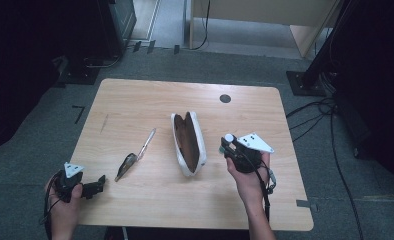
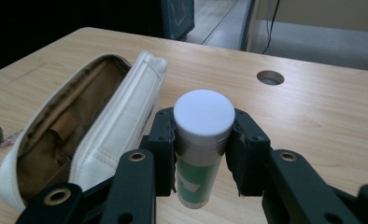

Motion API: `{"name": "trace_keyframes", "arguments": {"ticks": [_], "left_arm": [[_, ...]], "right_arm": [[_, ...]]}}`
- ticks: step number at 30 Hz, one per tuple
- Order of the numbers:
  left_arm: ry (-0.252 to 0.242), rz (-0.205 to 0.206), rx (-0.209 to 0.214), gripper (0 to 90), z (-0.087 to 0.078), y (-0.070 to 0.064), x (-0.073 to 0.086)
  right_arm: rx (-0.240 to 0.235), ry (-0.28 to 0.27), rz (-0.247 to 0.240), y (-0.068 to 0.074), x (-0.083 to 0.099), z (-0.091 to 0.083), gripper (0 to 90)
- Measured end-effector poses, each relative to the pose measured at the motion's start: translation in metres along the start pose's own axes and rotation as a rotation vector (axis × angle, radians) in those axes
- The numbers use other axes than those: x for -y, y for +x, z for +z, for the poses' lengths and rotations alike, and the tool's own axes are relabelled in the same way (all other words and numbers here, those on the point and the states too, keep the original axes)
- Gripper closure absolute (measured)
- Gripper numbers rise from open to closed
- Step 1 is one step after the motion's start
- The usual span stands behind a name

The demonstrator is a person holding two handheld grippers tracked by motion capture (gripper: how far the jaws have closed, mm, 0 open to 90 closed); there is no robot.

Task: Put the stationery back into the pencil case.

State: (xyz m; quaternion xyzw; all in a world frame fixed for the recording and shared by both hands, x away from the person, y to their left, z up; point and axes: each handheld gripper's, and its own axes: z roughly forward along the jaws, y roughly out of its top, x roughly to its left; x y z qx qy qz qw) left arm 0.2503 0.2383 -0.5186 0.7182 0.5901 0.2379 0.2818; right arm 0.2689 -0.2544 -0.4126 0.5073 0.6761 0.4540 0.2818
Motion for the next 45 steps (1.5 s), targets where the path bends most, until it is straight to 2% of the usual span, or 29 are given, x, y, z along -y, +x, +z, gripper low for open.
{"name": "trace_keyframes", "arguments": {"ticks": [10,15,16,18,19,20,21,24,25,34,37,45], "left_arm": [[-0.003,-0.003,0.0,0.0,0.0,0.0,0.0],[-0.001,-0.002,0.0,0.0,0.0,0.0,0.0],[0.0,-0.001,0.0,0.0,0.0,0.0,0.0],[0.001,0.0,0.0,0.0,0.0,0.0,0.0],[0.001,-0.001,0.0,0.0,0.0,0.0,0.0],[0.001,-0.001,0.0,0.0,0.0,0.0,0.0],[0.001,0.0,0.001,0.0,0.0,0.0,0.0],[0.001,0.0,0.0,0.0,0.0,0.0,0.0],[0.001,0.0,0.0,0.0,0.0,0.0,0.0],[0.001,0.0,0.0,0.0,0.0,0.0,0.0],[0.0,-0.001,0.0,0.0,0.0,0.0,0.0],[0.0,-0.001,0.0,0.0,0.0,0.0,0.0]], "right_arm": [[-0.034,-0.048,-0.013,0.011,-0.015,-0.009,65.1],[-0.039,-0.094,-0.016,0.017,-0.02,-0.014,65.1],[-0.051,-0.133,-0.025,0.02,-0.021,-0.015,65.1],[-0.054,-0.147,-0.026,0.021,-0.021,-0.016,65.1],[-0.067,-0.194,-0.027,0.024,-0.022,-0.017,65.2],[-0.067,-0.194,-0.027,0.024,-0.022,-0.017,65.2],[-0.074,-0.23,-0.03,0.026,-0.022,-0.017,65.1],[-0.082,-0.268,-0.039,0.029,-0.022,-0.018,65.2],[-0.107,-0.298,-0.041,0.031,-0.023,-0.019,65.2],[-0.159,-0.323,-0.055,0.04,-0.023,-0.019,65.2],[-0.19,-0.336,-0.063,0.044,-0.023,-0.019,65.2],[-0.227,-0.308,-0.085,0.054,-0.021,-0.015,65.1]]}}
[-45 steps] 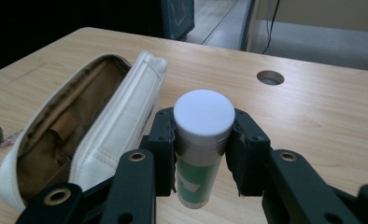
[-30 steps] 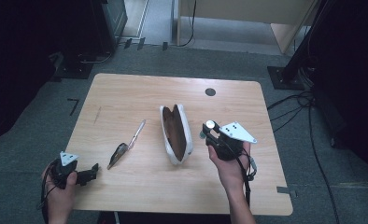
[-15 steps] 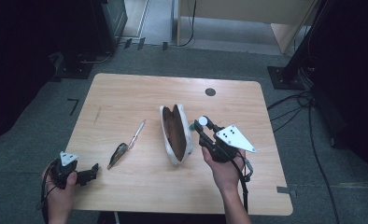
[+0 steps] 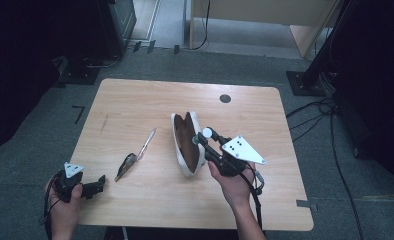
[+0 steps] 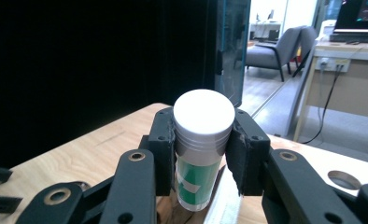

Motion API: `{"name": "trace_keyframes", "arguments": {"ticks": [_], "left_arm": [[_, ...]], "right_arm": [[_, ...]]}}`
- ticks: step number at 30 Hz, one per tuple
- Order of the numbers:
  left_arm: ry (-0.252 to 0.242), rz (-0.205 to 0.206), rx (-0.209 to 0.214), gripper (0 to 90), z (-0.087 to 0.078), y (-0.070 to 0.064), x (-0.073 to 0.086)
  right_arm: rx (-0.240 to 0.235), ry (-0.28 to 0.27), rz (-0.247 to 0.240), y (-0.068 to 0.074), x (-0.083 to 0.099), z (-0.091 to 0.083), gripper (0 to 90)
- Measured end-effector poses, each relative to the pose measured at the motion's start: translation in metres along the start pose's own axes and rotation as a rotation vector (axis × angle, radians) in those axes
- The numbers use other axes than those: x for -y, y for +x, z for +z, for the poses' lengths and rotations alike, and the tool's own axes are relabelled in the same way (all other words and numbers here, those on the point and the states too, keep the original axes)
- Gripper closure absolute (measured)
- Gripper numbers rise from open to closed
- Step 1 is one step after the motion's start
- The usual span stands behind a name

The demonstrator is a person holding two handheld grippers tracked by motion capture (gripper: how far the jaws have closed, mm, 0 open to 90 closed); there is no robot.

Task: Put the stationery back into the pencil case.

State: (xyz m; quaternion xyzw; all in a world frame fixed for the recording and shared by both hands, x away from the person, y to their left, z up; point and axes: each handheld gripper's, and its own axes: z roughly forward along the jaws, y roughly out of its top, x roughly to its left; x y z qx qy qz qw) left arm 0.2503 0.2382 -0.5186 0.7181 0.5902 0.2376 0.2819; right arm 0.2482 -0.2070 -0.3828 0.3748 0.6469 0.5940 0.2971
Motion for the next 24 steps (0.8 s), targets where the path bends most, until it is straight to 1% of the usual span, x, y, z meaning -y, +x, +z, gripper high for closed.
{"name": "trace_keyframes", "arguments": {"ticks": [1,3,4,7,8,10,12,13,14,18,21,23,24], "left_arm": [[0.0,0.0,0.0,0.0,0.0,0.0,0.0],[0.001,0.001,0.0,0.0,0.0,0.0,0.0],[0.001,0.001,0.0,0.0,0.0,0.0,0.0],[0.002,0.001,0.0,0.0,0.0,0.0,0.0],[0.0,0.001,0.0,0.0,0.0,0.0,0.0],[0.0,0.001,0.0,0.0,0.0,0.0,0.0],[-0.001,-0.001,-0.001,0.0,0.0,0.0,0.0],[0.0,0.0,0.0,0.0,0.0,0.0,0.0],[-0.001,0.001,0.0,0.0,0.0,0.0,0.0],[-0.001,0.0,0.0,0.0,0.0,0.0,0.0],[0.0,0.001,0.0,0.0,0.0,0.0,0.0],[-0.001,0.0,0.0,0.0,0.0,0.0,0.0],[0.0,0.001,0.0,0.0,0.0,0.0,0.0]], "right_arm": [[-0.012,0.011,-0.005,0.002,0.002,0.002,65.2],[-0.014,0.017,-0.002,0.004,0.003,0.003,65.2],[-0.025,0.036,-0.002,0.006,0.006,0.006,65.1],[-0.032,0.064,-0.004,0.008,0.01,0.01,65.1],[-0.032,0.064,-0.004,0.008,0.01,0.01,65.1],[-0.04,0.095,-0.005,0.01,0.017,0.015,65.1],[-0.042,0.105,-0.005,0.01,0.02,0.017,65.1],[-0.049,0.129,-0.001,0.012,0.025,0.019,65.1],[-0.049,0.129,-0.001,0.012,0.025,0.019,65.1],[-0.054,0.166,-0.027,0.015,0.033,0.024,65.2],[-0.045,0.196,-0.043,0.016,0.038,0.026,65.1],[-0.046,0.207,-0.037,0.016,0.039,0.026,65.1],[-0.054,0.228,-0.03,0.015,0.043,0.027,65.1]]}}
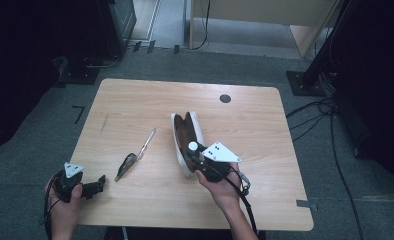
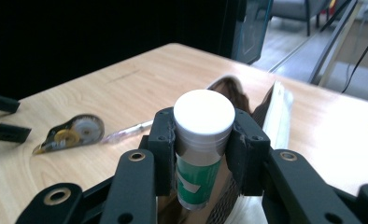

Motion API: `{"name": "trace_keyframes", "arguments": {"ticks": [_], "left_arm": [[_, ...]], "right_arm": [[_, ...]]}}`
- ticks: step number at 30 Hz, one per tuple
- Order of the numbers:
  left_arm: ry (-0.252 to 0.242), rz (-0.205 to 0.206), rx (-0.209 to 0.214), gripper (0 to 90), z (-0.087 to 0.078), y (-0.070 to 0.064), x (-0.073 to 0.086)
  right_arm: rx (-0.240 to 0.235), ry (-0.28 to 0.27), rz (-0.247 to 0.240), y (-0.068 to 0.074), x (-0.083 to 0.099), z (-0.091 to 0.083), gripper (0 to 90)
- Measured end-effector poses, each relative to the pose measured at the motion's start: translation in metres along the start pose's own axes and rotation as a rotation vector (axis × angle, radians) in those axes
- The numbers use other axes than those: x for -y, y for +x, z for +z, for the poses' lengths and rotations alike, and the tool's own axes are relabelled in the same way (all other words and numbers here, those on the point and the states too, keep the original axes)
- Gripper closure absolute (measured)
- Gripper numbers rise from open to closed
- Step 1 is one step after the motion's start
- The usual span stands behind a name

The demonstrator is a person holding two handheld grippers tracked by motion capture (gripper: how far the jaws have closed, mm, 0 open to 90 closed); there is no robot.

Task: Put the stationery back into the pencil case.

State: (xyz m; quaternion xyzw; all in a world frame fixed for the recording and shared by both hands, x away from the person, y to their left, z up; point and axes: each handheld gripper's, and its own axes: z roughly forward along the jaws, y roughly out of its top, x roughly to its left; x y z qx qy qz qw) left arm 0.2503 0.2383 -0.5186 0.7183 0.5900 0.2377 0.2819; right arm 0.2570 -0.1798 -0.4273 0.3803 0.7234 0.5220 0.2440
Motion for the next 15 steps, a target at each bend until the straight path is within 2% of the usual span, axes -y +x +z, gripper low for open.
{"name": "trace_keyframes", "arguments": {"ticks": [2,7,11,15], "left_arm": [[-0.001,-0.001,0.0,0.0,0.0,0.0,0.0],[0.0,0.0,0.0,0.0,0.0,0.0,0.0],[0.0,0.0,0.0,0.0,0.0,0.0,0.0],[0.0,-0.001,0.0,0.0,0.0,0.0,0.0]], "right_arm": [[-0.003,0.009,0.003,0.0,0.001,0.001,65.1],[-0.008,0.083,-0.014,0.001,0.01,0.008,65.1],[-0.005,0.115,-0.027,0.002,0.013,0.011,65.1],[-0.011,0.135,-0.019,0.001,0.017,0.014,64.9]]}}
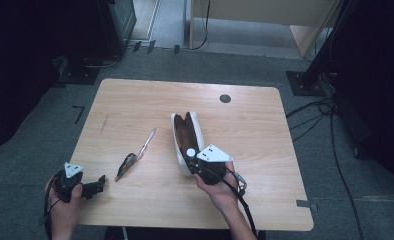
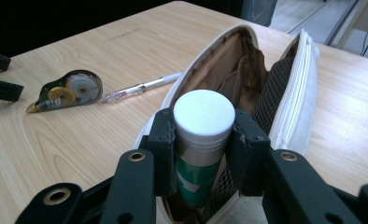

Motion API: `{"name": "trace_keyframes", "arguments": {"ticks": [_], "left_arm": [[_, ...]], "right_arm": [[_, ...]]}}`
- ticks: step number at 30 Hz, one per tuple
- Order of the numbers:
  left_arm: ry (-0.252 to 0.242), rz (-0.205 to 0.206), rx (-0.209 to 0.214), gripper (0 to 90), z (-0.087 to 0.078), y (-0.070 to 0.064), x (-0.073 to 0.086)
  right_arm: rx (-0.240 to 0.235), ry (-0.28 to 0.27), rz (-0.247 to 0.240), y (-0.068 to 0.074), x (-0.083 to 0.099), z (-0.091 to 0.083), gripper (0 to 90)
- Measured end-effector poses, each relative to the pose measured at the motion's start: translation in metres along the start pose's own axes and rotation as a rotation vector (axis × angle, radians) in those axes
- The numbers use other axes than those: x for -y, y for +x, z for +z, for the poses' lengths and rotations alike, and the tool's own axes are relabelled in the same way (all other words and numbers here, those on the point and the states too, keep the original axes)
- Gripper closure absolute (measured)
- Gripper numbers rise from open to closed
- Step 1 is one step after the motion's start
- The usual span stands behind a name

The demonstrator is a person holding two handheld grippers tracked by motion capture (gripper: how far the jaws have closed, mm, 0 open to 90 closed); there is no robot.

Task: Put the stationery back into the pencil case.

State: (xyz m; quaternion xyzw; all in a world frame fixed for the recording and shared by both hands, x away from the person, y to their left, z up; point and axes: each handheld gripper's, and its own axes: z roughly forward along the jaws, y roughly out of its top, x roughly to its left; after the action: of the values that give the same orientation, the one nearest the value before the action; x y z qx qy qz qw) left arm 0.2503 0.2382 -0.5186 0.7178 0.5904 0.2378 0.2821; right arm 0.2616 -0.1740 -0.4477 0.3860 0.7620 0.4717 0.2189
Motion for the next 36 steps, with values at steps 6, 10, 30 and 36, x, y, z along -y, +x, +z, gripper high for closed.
{"name": "trace_keyframes", "arguments": {"ticks": [6,10,30,36], "left_arm": [[0.001,0.001,0.0,0.0,0.0,0.0,0.0],[0.001,0.001,0.0,0.0,0.0,0.0,0.0],[0.001,0.001,0.0,0.0,0.0,0.0,0.0],[0.0,0.001,0.0,0.0,0.0,0.0,0.0]], "right_arm": [[-0.009,0.035,0.003,0.0,0.005,0.005,64.9],[-0.008,0.052,-0.002,0.0,0.007,0.007,64.7],[0.019,-0.001,-0.002,-0.002,0.004,-0.003,71.7],[0.021,-0.044,-0.016,0.004,0.001,-0.005,76.9]]}}
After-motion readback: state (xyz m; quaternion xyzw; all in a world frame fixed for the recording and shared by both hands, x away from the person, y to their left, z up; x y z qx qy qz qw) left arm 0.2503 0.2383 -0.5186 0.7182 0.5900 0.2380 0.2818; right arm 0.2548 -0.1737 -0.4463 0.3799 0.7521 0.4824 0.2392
